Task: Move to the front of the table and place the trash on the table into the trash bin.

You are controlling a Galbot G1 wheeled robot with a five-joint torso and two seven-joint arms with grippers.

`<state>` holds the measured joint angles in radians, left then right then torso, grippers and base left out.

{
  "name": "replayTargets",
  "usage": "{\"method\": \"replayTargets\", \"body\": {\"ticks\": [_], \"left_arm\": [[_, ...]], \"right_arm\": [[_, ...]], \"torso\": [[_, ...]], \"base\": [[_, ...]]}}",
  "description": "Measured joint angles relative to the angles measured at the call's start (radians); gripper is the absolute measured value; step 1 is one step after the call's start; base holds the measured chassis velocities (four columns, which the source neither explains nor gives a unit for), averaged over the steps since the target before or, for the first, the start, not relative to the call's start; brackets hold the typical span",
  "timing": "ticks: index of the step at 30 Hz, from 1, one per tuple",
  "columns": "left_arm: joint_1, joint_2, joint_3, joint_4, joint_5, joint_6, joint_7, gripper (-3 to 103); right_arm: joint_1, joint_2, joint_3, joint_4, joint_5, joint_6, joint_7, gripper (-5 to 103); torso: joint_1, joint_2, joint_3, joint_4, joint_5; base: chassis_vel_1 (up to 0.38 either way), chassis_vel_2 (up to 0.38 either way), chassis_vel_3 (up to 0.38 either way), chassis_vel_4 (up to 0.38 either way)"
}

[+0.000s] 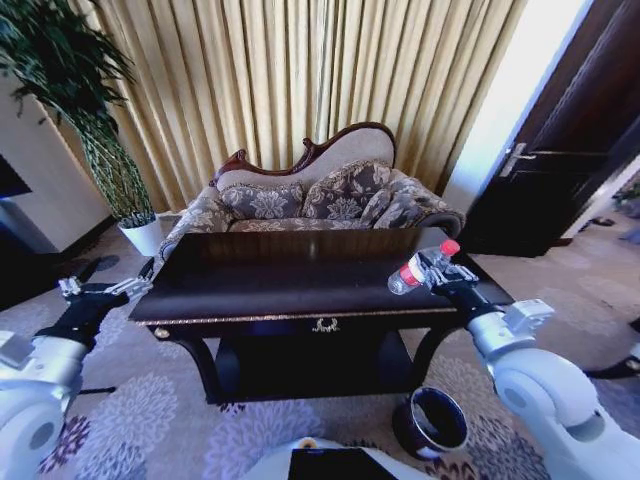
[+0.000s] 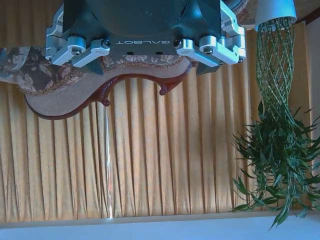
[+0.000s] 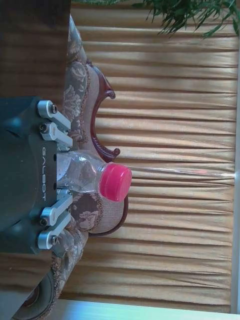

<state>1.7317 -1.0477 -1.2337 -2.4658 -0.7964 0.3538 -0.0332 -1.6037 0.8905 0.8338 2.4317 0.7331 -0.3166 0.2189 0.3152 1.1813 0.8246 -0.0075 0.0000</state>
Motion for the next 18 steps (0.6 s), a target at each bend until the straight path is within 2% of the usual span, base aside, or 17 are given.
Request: {"method": "replayTargets", "body": {"ticks": [5,12,14,15,18], "left_arm": [[-0.005,0.0,0.014,0.001,0.003,0.002,0.0,100],[-0.007,-0.007,0.029,0.006,0.014,0.002,0.0,100],[-0.013,-0.012,0.037,0.01,0.02,0.002,0.0,100],[-0.013,-0.012,0.037,0.01,0.02,0.002,0.0,100],[-0.016,-0.023,0.048,0.01,0.027,0.002,0.0,100]], "right_arm": [[0.0,0.007,-0.013,0.0,-0.014,0.009,0.0,28],[-0.001,0.031,-0.041,-0.006,-0.047,0.025,-0.008,28],[0.006,0.064,-0.058,-0.024,-0.088,0.044,-0.032,28],[0.006,0.064,-0.058,-0.024,-0.088,0.044,-0.032,28],[-0.028,0.125,-0.051,-0.037,-0.134,0.038,-0.046,28]], "torso": [[0.0,0.0,0.0,0.0001,0.0001],[0.0,0.0,0.0,-0.0001,-0.0003],[0.0,0.0,0.0,0.0003,-0.0002],[0.0,0.0,0.0,0.0003,-0.0002],[0.0,0.0,0.0,0.0002,0.0]], "base": [[0.184,-0.162,-0.151,0.185],[0.079,-0.078,-0.104,0.075],[0.035,-0.006,-0.006,0.019],[0.0,0.0,0.0,0.0],[0.0,0.0,0.0,0.0]]}}
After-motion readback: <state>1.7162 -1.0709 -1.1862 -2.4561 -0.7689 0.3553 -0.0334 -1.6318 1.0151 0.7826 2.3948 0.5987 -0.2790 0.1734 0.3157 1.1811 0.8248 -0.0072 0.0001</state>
